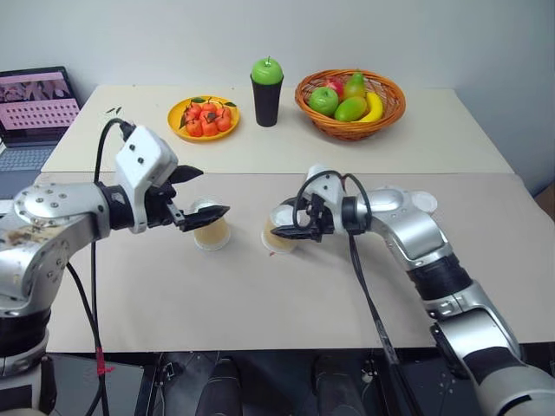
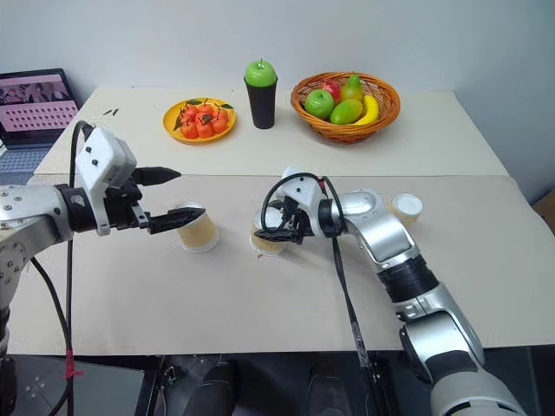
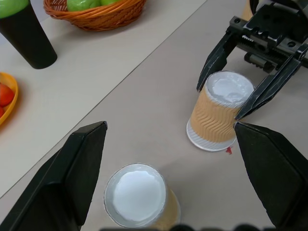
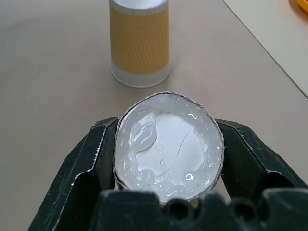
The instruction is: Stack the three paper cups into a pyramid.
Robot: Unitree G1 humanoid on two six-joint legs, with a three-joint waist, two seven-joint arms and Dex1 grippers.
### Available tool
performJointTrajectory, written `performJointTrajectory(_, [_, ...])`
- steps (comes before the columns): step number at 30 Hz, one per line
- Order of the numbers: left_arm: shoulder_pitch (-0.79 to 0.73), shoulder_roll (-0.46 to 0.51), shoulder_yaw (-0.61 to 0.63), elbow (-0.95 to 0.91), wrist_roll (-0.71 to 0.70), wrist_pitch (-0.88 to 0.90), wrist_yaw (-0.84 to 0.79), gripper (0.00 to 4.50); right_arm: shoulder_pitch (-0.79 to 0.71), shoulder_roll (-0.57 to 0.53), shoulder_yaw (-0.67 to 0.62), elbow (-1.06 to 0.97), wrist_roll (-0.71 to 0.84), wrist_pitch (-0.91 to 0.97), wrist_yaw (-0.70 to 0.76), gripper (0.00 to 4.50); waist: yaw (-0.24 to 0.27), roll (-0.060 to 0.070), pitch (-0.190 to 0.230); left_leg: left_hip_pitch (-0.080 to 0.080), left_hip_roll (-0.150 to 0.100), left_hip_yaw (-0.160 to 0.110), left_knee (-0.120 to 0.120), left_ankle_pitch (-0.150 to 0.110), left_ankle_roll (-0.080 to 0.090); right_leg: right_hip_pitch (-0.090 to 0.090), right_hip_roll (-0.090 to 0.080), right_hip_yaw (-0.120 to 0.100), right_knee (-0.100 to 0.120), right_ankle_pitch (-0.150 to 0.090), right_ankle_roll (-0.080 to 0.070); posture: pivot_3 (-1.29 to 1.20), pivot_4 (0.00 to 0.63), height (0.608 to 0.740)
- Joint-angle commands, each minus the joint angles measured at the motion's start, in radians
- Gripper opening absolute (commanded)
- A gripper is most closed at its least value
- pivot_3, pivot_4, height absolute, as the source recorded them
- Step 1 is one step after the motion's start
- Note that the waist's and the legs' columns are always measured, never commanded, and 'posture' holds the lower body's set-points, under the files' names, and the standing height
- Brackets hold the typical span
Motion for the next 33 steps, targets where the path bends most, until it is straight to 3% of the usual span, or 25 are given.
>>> performJointTrajectory(1, [0.006,-0.002,0.046,-0.047,-0.012,0.003,0.033,4.50,-0.016,0.029,0.008,0.036,-0.022,-0.022,0.020,2.72,0.000,0.000,0.000,0.001,0.000,0.000,0.000,0.000,0.000,0.000,0.000,0.000,0.000,0.000,0.000,0.00,0.150,0.737])
performJointTrajectory(3, [0.007,-0.006,0.046,-0.051,-0.017,0.004,0.044,4.50,-0.017,0.044,0.006,0.055,-0.032,-0.022,0.020,3.72,-0.001,0.000,0.000,0.002,0.000,0.000,0.000,0.000,0.000,0.001,0.000,0.000,0.000,0.000,0.000,0.00,0.150,0.737])
performJointTrajectory(6, [0.005,-0.010,0.038,-0.050,-0.019,-0.001,0.053,4.50,-0.020,0.055,-0.007,0.065,-0.040,-0.024,0.018,4.46,-0.001,0.000,0.000,0.002,0.000,0.000,0.000,0.000,0.000,0.001,0.000,0.000,0.001,-0.001,0.001,0.00,0.150,0.737])
performJointTrajectory(17, [-0.044,-0.032,-0.042,0.016,0.024,-0.066,0.034,4.50,-0.066,0.029,-0.130,-0.066,0.031,0.056,0.009,4.46,0.001,0.000,0.000,0.002,0.000,0.000,-0.001,0.000,-0.001,0.001,0.000,0.000,0.001,0.000,0.000,0.00,0.150,0.737])
performJointTrajectory(22, [-0.067,-0.048,-0.078,0.055,0.047,-0.100,0.017,4.50,-0.152,-0.025,-0.294,-0.180,0.172,0.216,-0.009,4.46,0.003,0.000,0.000,0.001,0.000,0.000,-0.001,0.000,-0.001,0.000,0.000,0.000,0.001,0.000,0.000,0.00,0.150,0.737])
performJointTrajectory(27, [-0.091,-0.061,-0.097,0.076,0.054,-0.112,-0.004,4.50,-0.143,-0.183,-0.412,-0.121,0.142,0.214,-0.063,4.46,0.011,0.000,0.000,0.001,0.000,0.000,-0.001,0.000,-0.001,0.001,0.000,0.000,0.000,0.000,-0.001,0.00,0.150,0.737])
performJointTrajectory(33, [-0.142,-0.082,-0.121,0.122,0.053,-0.120,-0.041,4.50,0.071,-0.433,-0.507,-0.044,0.039,0.100,-0.095,4.46,0.028,-0.001,0.000,-0.001,0.000,0.000,-0.001,0.000,-0.001,-0.001,0.000,0.000,-0.002,-0.001,0.001,0.00,0.150,0.737])
